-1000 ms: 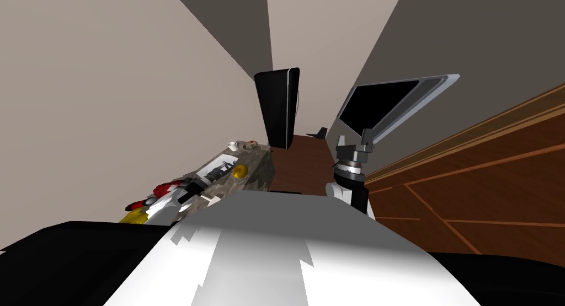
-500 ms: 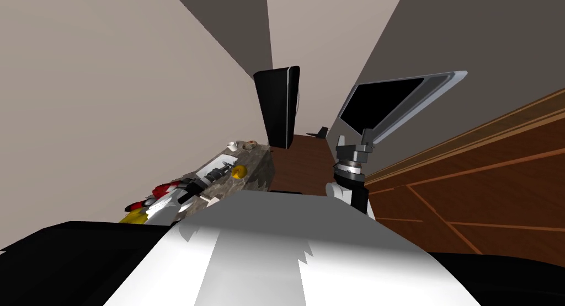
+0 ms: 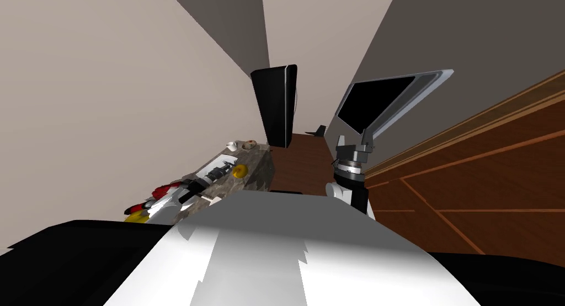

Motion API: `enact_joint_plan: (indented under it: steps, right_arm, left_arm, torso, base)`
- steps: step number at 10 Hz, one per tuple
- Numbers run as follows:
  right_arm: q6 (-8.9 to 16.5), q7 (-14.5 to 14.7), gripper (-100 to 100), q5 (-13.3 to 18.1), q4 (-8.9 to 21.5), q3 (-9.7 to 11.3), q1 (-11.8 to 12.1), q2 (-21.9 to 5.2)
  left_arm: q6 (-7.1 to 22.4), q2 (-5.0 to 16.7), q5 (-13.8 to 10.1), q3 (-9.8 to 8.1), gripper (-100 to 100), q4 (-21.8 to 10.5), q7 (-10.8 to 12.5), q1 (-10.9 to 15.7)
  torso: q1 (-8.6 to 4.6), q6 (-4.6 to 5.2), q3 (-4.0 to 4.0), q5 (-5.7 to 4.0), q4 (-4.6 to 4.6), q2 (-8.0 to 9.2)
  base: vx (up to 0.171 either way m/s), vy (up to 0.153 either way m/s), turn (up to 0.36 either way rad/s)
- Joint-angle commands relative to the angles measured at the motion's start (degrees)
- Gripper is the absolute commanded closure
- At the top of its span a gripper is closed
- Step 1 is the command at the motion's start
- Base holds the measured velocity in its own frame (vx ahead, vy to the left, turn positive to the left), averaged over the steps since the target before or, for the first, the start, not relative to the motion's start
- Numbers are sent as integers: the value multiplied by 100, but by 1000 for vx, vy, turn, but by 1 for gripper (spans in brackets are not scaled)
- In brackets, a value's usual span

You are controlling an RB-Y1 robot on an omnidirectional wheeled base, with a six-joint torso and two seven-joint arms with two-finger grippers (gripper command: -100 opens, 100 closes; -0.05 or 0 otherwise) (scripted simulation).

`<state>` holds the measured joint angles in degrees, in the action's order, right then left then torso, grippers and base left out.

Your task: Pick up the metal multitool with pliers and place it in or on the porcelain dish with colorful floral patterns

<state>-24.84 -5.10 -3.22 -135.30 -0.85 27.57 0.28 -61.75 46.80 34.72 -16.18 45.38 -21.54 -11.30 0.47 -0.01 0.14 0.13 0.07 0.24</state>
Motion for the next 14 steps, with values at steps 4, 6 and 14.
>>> enact_joint_plan:
  steps: [4, 6, 14]
  right_arm:
    - [0, 0, 0, 0, 0, 0, 0, 0]
    - [0, 0, 0, 0, 0, 0, 0, 0]
    - [0, 0, 0, 0, 0, 0, 1, 0]
  left_arm:
    - [669, 46, -482, 361, 100, 559, -85, -207]
    - [1039, 85, -865, 646, 100, 976, -156, -364]
    - [1783, 152, -1417, 1044, 0, 1568, -262, -572]
  torso:
    - [-7, 3, -1, -3, 1, -3]
    - [-4, -2, -2, -2, 0, -5]
    - [-6, -12, -14, 16, -15, -17]
  base:
    - [-75, 46, -62]
    - [-85, 49, -74]
    - [-59, 33, -51]
